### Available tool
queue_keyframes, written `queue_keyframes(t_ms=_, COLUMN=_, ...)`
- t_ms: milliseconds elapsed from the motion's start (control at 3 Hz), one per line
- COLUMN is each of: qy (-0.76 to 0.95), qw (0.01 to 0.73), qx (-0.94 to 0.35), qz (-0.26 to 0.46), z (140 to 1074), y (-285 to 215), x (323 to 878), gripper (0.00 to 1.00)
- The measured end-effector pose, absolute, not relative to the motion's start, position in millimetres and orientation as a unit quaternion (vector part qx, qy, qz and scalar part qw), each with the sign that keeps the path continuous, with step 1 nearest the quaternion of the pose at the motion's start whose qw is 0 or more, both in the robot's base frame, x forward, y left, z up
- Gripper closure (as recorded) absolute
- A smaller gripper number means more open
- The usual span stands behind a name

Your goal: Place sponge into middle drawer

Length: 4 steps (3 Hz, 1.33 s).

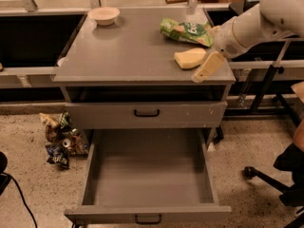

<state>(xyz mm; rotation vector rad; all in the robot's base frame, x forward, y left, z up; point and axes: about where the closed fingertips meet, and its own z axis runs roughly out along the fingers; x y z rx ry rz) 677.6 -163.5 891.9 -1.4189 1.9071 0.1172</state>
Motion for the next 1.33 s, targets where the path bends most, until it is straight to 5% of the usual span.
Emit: queue_keyframes(t_ms=1333, qy=0.799, qw=0.412, qx=-0.431, qz=0.081, z=849.4, y=-185.0, x=765.7, gripper=0.0)
